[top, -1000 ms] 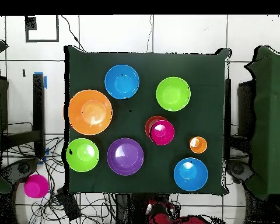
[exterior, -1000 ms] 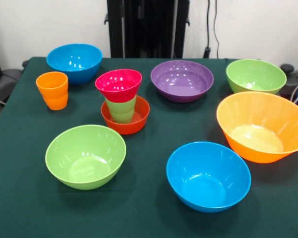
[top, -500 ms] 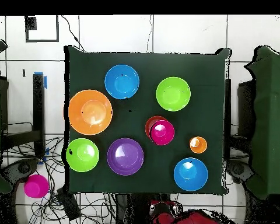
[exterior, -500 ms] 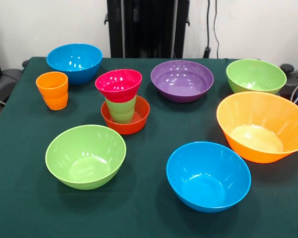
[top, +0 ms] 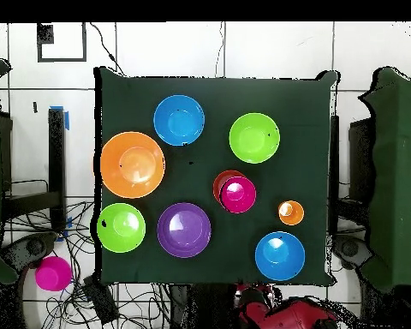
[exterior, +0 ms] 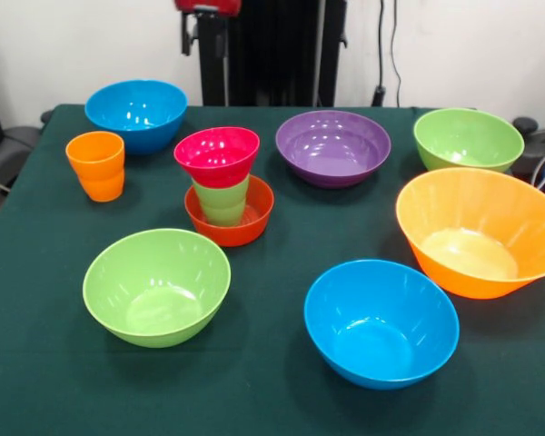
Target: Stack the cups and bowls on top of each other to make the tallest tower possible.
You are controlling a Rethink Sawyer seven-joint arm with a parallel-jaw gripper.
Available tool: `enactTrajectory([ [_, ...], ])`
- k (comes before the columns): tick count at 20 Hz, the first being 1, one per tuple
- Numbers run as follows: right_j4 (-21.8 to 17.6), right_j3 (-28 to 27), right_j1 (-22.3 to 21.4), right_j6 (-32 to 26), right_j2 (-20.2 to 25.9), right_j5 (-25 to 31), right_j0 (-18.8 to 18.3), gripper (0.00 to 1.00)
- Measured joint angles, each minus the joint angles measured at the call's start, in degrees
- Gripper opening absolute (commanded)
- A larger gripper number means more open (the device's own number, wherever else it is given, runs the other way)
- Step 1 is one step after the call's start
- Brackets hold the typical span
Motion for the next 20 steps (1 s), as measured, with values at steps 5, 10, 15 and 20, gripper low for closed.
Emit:
enactTrajectory([
  [5,-0.7,-2.5,1.2,0.0,1.9,0.0,-5.5,1.00],
  [10,-1.0,-4.5,2.9,0.0,3.0,0.1,-8.1,1.00],
  [15,-1.0,-5.4,3.9,0.0,3.6,0.1,-8.0,1.00],
  [20,-1.0,-6.9,6.9,0.0,2.4,0.0,-4.3,1.00],
])
